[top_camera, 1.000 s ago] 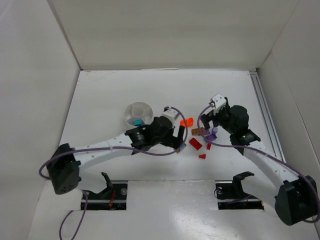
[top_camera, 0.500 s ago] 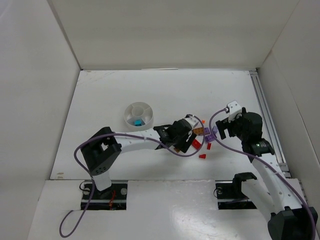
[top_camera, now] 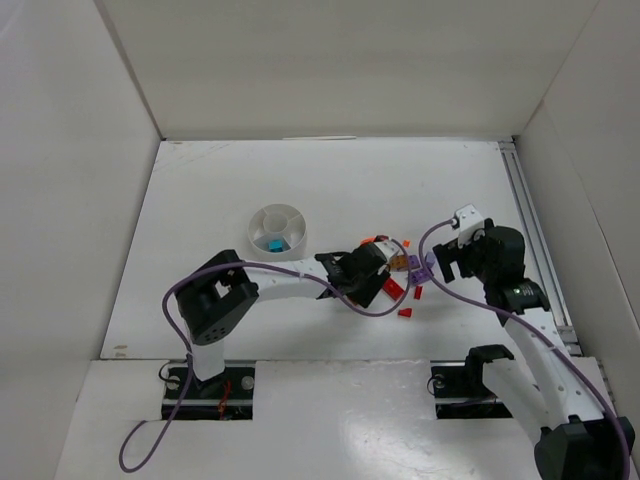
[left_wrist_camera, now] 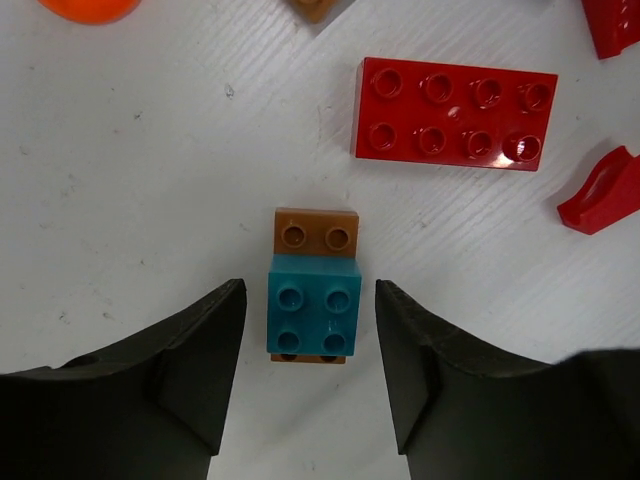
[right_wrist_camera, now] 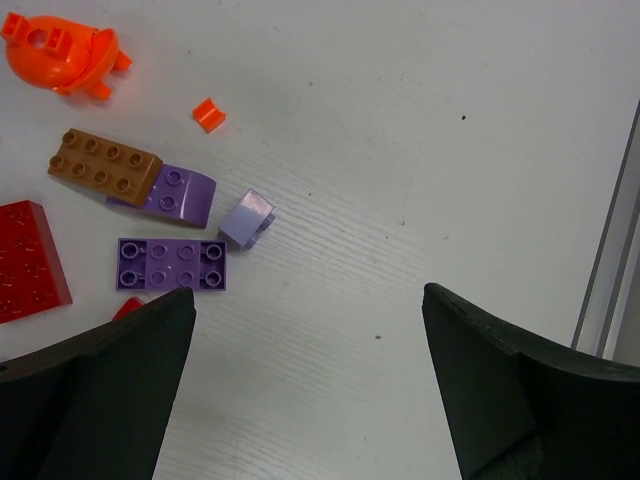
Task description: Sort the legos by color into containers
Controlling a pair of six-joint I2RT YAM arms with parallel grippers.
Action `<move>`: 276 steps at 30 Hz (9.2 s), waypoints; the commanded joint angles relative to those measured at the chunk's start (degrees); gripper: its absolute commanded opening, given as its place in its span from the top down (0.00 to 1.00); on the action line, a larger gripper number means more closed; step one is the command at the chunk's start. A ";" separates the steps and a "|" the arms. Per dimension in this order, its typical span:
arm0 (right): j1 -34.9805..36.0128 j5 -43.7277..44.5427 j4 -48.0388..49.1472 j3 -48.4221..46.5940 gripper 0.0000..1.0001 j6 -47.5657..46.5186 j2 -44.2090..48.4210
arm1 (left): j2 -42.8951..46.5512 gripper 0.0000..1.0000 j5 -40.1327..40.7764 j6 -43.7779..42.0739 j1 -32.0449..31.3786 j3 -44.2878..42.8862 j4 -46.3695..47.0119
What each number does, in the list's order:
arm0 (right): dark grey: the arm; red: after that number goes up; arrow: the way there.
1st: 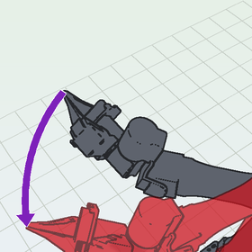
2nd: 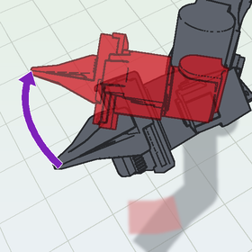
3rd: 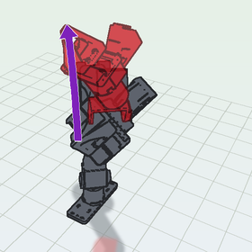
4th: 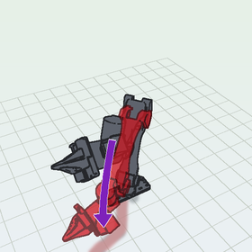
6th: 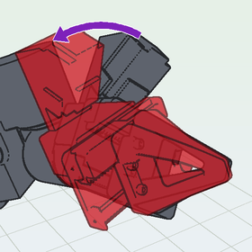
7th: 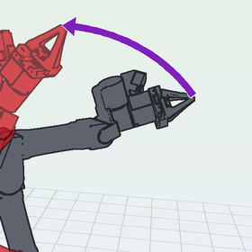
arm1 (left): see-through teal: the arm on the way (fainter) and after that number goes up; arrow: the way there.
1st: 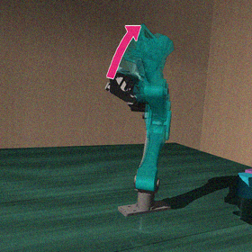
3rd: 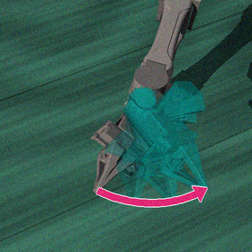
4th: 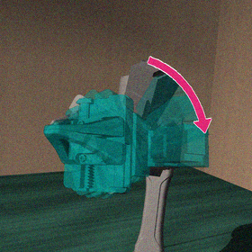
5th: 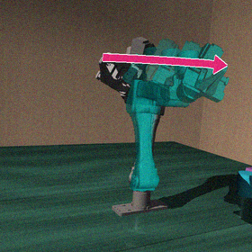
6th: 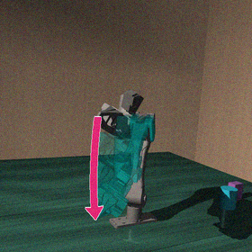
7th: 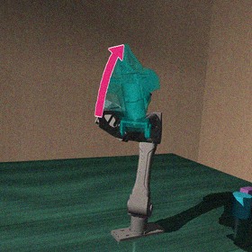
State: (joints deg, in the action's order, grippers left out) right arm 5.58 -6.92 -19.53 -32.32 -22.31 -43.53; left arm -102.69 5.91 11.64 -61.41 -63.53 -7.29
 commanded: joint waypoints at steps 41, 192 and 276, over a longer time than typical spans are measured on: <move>3.81 -69.37 11.97 -6.00 0.04 -8.81 -4.10 | 22.80 1.00 -51.00 -20.16 9.46 5.08 21.35; 5.13 -41.07 -2.44 -14.96 0.80 -16.98 -16.15 | 46.35 0.34 10.51 26.03 34.34 24.42 -0.34; 7.77 -40.98 -3.67 -15.50 0.79 -18.04 -19.49 | 31.59 0.83 15.45 38.99 33.19 5.17 -15.56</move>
State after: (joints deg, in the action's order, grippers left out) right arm 13.82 -47.68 -23.03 -44.95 -39.31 -64.23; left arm -72.84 21.45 52.97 -29.06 -58.11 -25.15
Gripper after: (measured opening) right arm 0.427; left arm 0.254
